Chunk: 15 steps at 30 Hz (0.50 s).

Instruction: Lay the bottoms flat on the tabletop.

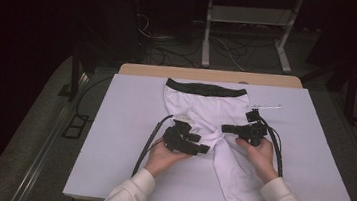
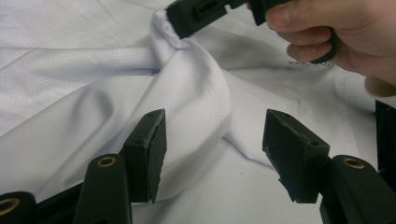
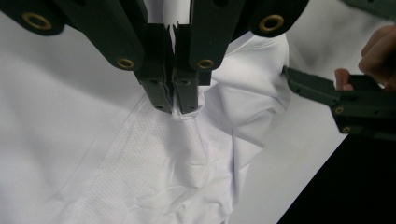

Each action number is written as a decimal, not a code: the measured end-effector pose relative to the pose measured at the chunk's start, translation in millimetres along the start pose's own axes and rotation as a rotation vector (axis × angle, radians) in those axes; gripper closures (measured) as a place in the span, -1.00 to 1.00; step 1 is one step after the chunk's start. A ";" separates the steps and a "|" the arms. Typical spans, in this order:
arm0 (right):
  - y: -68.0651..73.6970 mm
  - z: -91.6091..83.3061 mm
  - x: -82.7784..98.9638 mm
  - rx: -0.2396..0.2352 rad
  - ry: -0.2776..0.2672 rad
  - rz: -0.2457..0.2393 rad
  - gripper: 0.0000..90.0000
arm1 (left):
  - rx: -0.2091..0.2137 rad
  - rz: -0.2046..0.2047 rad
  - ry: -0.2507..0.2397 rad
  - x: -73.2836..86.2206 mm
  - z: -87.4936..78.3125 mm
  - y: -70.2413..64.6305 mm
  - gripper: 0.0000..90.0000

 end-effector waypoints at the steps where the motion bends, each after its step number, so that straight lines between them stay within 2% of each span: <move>1: -1.0 0.9 0.2 -0.001 0.002 0.003 0.90 | -0.009 0.000 0.000 1.5 2.9 -0.7 -0.11; 4: -3.5 3.1 0.8 -0.001 0.004 0.015 0.90 | -0.071 0.019 0.000 5.3 14.0 1.0 -0.12; 9: -4.8 1.3 0.3 0.004 0.001 0.016 0.90 | -0.237 0.102 0.034 9.9 35.1 11.2 -0.09; 10: -5.1 1.0 0.4 0.005 0.002 0.014 0.90 | -0.280 0.134 0.042 10.6 38.7 13.9 -0.03; 11: -5.3 0.6 0.6 0.005 0.002 0.016 0.90 | -0.305 0.159 0.037 9.6 39.4 14.9 0.12; 12: -5.5 0.2 0.7 0.005 0.002 0.019 0.90 | -0.321 0.167 0.039 8.8 39.6 15.8 0.31; 15: -5.4 -1.8 1.5 -0.004 0.006 0.023 0.90 | -0.313 0.151 0.057 7.5 34.0 17.2 0.70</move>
Point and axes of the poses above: each handheld gripper's, and its own axes: z roughly forward along the jaws, x roughly out of its underside, y roughly to its left, the point moved 9 cm from there along z, roughly forward along the jaws
